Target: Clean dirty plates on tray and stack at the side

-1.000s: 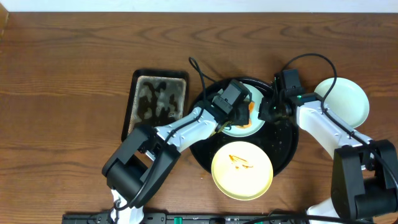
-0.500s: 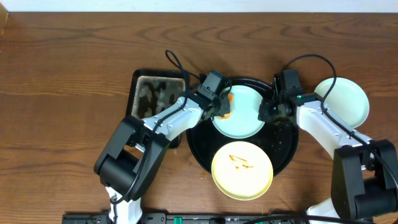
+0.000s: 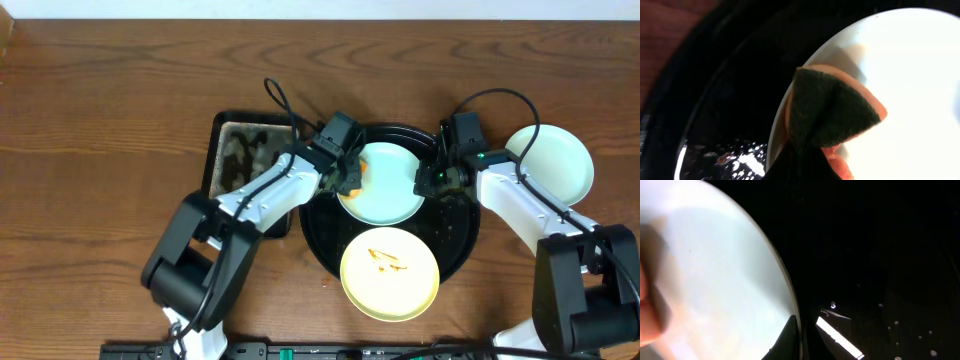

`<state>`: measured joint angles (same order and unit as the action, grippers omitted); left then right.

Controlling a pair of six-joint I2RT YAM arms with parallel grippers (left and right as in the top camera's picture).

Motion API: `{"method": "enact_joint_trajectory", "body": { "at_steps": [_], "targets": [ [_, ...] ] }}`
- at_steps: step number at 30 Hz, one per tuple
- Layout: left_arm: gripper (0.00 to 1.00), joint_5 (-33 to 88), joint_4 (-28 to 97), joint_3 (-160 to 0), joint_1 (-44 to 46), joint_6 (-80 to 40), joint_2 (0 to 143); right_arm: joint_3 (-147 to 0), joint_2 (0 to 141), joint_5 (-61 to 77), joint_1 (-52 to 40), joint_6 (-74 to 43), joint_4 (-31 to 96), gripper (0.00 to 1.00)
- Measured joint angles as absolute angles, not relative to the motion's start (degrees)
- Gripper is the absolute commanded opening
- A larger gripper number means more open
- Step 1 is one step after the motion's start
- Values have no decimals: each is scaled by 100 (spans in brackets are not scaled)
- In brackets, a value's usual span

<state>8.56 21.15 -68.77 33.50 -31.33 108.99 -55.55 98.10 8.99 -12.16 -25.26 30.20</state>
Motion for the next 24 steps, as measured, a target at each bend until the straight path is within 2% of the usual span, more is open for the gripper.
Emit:
{"method": "enact_joint_trajectory", "body": {
  "at_steps": [8,14,24],
  "targets": [
    [8,701,2416,-6869,3229,-2926,10001,-5555,9810,781,-1214,-2526,3020,1],
    [8,454,2873,-6869,3022,-2755,9835,-5555,9808,742,-1214,-2526,2967,1],
    [8,82,3413,-6869,1752,-2670,9835,-5555,9808,722,-1214,-2504,2989,1]
  ]
}}
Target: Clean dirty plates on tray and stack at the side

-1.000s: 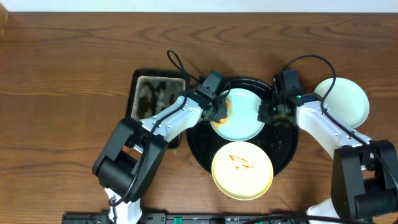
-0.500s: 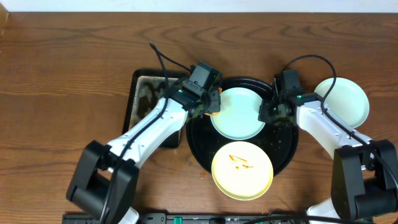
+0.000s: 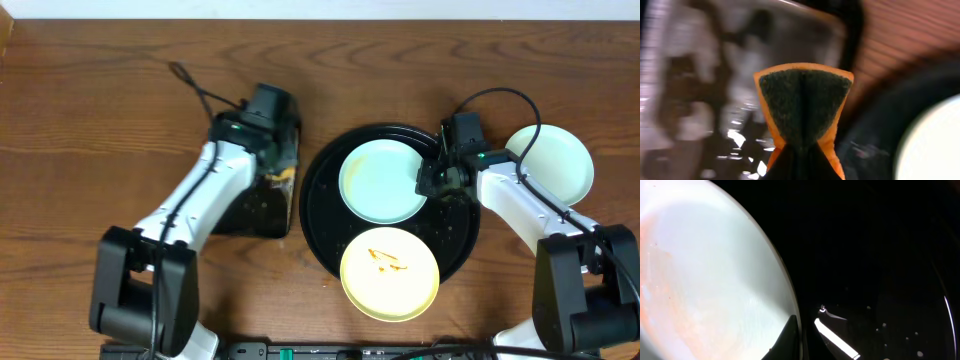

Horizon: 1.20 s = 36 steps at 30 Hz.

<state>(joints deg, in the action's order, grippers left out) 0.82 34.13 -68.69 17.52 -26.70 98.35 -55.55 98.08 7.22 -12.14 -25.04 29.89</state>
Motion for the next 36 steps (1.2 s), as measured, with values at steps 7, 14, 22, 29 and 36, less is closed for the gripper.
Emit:
{"method": "enact_joint_trajectory", "body": {
  "at_steps": [7,14,22,29,36],
  "targets": [
    [8,-1,3610,-6869,1140,-2670,9835,-5610,9773,696,-1214,-2032,2714,1],
    [8,-1,3625,-6869,1037,-2665,9835,-5867,9284,467,-1216,-1341,2689,1],
    [8,-19,3621,-6869,1037,-2652,9835,-5889,8501,-862,-1485,-346,2545,1],
    [8,-40,3618,-6869,1037,-2650,9835,-5902,8123,-2460,-2292,919,2139,1],
    [8,-38,3621,-6869,1037,-2648,9835,-5909,8125,-3896,-3345,1968,1653,1]
  ]
}}
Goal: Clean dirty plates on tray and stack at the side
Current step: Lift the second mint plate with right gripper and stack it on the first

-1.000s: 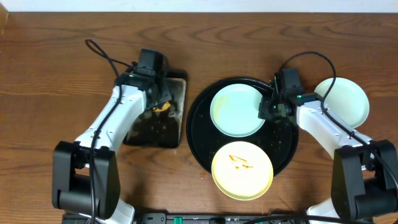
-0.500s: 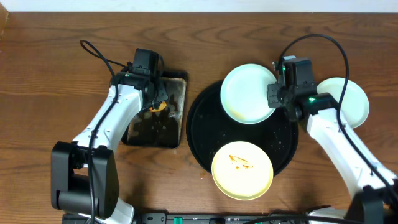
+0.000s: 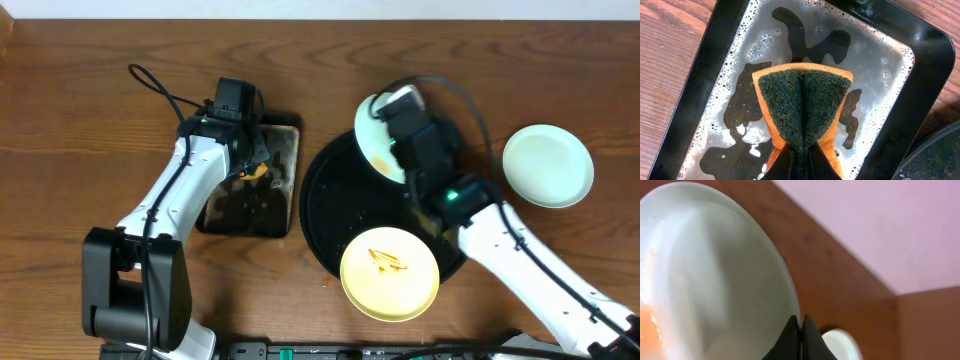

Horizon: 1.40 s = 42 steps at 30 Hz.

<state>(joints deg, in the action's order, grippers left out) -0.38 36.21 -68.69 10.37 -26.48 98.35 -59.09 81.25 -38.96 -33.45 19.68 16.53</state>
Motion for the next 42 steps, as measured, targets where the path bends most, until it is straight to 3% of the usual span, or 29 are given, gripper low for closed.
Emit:
{"method": "enact_joint_trajectory", "body": {
  "at_steps": [13,19,29,42],
  "targets": [
    [8,-40,3618,-6869,1037,-2646,9835,-5911,8125,-5013,-3625,2561,1295,1],
    [8,-40,3618,-6869,1037,-2624,9835,-5920,8125,-4864,-3336,1599,1833,1],
    [8,-40,3621,-6869,1037,-2567,9835,-5920,8125,-3621,-1157,-541,2512,1],
    [8,-40,3621,-6866,1037,-2565,9835,-5920,8503,-2467,1522,-1831,2639,1]
  ]
}}
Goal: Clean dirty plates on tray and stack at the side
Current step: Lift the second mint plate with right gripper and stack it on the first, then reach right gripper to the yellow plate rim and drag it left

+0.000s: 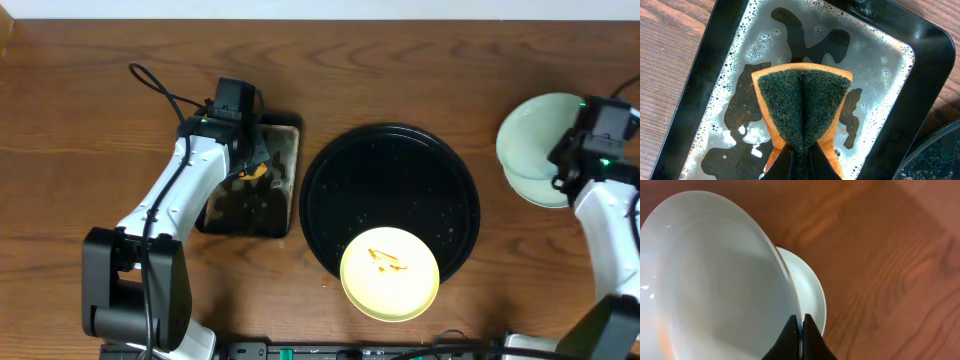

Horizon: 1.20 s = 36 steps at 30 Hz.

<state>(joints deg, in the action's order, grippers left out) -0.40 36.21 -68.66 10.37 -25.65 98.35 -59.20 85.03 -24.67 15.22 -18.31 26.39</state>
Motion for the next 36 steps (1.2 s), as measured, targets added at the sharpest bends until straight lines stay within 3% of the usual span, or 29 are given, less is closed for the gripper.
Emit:
{"method": "enact_joint_trajectory", "body": {
  "at_steps": [10,11,12,15,23,29,36],
  "targets": [
    [8,-40,3621,-6869,1037,-2563,9835,-5920,8989,-1717,2403,-2128,2633,3],
    [8,-40,3621,-6866,1037,-2565,9835,-5920,8989,-1704,2423,-2143,2633,12],
    [8,-40,3621,-6866,1037,-2565,9835,-5920,8989,-1638,2436,-2167,2626,40],
    [8,-40,3621,-6866,1037,-2565,9835,-5920,8989,-1472,2440,-2204,2628,48],
    [8,-40,3621,-6866,1037,-2563,9835,-5927,8989,-14,2392,-1909,2928,50],
    [8,-40,3621,-6866,1037,-2565,9835,-5940,8993,1671,1872,-1208,4501,58],
    [8,-40,3621,-6866,1037,-2563,9835,-5933,8995,2414,729,-687,6178,54]
  ]
}}
